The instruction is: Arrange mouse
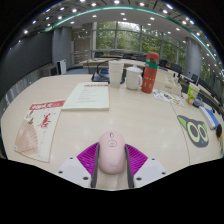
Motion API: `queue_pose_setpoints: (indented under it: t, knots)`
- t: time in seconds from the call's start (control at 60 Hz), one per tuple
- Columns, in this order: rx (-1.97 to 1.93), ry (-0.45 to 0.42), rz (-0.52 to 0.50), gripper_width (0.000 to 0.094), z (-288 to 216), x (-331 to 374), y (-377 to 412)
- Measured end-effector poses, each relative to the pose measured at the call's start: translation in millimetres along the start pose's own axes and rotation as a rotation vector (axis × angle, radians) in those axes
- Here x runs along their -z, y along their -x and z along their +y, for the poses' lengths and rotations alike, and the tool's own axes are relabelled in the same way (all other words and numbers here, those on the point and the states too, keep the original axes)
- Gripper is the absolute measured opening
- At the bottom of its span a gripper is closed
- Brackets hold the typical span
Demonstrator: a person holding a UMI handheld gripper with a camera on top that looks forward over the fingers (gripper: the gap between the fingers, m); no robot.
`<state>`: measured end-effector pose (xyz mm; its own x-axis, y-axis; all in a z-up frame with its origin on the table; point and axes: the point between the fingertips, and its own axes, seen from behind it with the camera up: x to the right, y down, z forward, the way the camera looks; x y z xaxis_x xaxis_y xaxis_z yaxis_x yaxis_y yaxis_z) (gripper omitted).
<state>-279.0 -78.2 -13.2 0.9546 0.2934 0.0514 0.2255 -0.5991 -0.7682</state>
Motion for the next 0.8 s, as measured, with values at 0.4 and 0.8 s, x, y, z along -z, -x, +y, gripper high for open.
queue_pose_setpoints:
  t: [0.4,0.8]
  knots:
    - [-0.12,-0.146,-0.043,0.0321,-107.0,54.9,-50.4]
    - [-0.273,-0.204,0.205,0.0319,-122.9,47.4,-314.6]
